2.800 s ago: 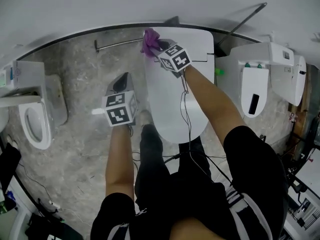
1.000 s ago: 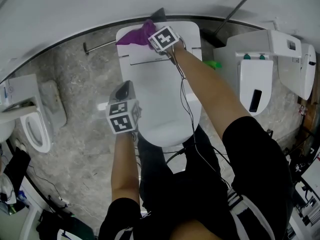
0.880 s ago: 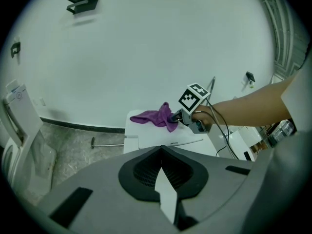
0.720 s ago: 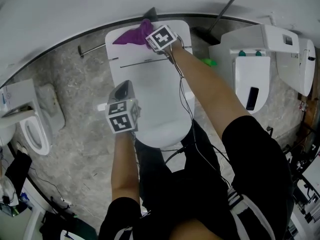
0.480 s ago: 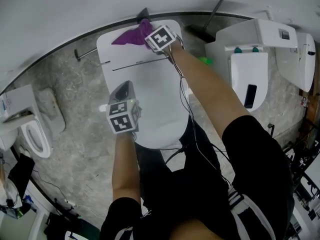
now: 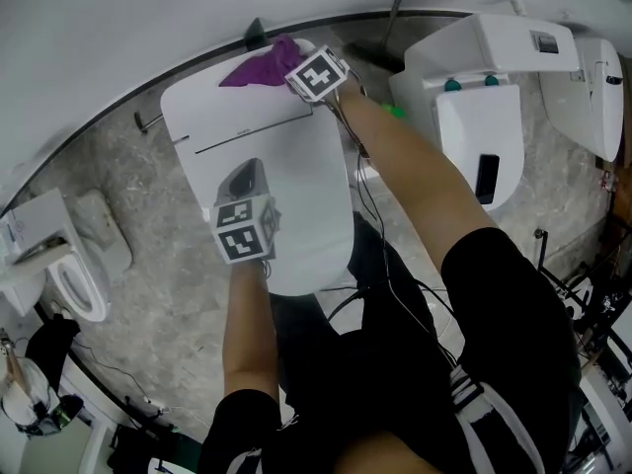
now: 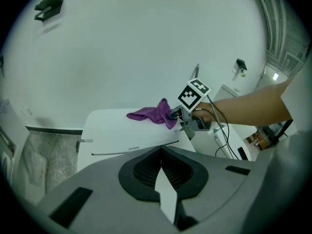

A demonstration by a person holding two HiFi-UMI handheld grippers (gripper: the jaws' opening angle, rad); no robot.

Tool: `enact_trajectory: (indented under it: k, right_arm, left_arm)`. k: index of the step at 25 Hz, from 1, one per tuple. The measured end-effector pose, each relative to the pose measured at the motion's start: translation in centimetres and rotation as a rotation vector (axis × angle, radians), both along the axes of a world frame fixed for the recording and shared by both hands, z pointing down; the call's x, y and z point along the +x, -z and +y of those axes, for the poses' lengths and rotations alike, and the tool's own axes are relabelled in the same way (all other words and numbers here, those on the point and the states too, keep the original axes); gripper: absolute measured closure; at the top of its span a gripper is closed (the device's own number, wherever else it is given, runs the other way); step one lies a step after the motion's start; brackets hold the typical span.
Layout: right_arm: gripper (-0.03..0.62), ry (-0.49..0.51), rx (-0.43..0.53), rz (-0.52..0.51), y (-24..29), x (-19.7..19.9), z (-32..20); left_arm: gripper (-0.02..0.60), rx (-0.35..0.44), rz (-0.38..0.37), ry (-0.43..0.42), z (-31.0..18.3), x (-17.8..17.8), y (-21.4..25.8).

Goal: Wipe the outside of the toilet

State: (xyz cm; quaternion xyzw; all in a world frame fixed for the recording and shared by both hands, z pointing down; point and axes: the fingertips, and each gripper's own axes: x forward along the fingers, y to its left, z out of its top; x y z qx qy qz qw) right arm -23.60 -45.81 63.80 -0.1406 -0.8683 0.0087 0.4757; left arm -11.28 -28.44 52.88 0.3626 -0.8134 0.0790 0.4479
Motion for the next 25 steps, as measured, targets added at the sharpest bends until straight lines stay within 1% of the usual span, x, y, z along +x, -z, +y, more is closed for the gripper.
enact_trajectory:
  k: [1,4,6,9,12,14,16,18,20,25]
  right_arm:
    - [0.53,-0.001,-0.006,-0.005,0.0,0.3,-0.5]
    - [0.53,-0.003,0.044,-0.053,0.1,0.9,-3.8]
    - [0.531,0.001,0.046,-0.072,0.0,1.6,-5.3]
    - [0.531,0.028,0.073,-0.095,-0.5,2.5,-7.2]
    - [0.533,0.095,0.097,-0.14,-1.3,3.2,-8.5]
    - [0.533,0.158,0.096,-0.213,-1.6,3.1,-8.9]
    - [0.533,0.232,0.129,-0.285,-2.1,2.9,-9.3]
    - [0.533,0.295,0.17,-0.334,-3.0,2.7,-9.5]
    - [0.533,0.339,0.196,-0.361,-4.0,2.4,-9.5]
    - [0.533,0.42,0.23,-0.373,-7.5,1.8,-9.5]
  left_arm:
    - [0.574,-0.003,0.002,-0.005,-0.6,0.2,-0.1]
    - [0.574,-0.01,0.001,-0.02,-2.1,0.8,-0.3]
    - [0.574,-0.017,0.008,-0.027,-2.9,1.3,-0.6]
    - [0.574,-0.029,0.008,-0.037,-4.1,1.7,-0.9]
    - [0.574,-0.042,0.001,-0.043,-5.1,1.7,-1.1]
    - [0.574,-0.054,0.0,-0.049,-5.7,1.7,-1.5]
    - [0.574,-0.063,0.003,-0.05,-6.2,1.7,-2.0]
    - [0.574,-0.072,0.007,-0.047,-6.7,1.9,-2.7]
    - [0.574,-0.082,0.003,-0.05,-7.0,1.9,-3.4]
    - [0.574,-0.131,-0.024,-0.09,-8.2,1.8,-5.2]
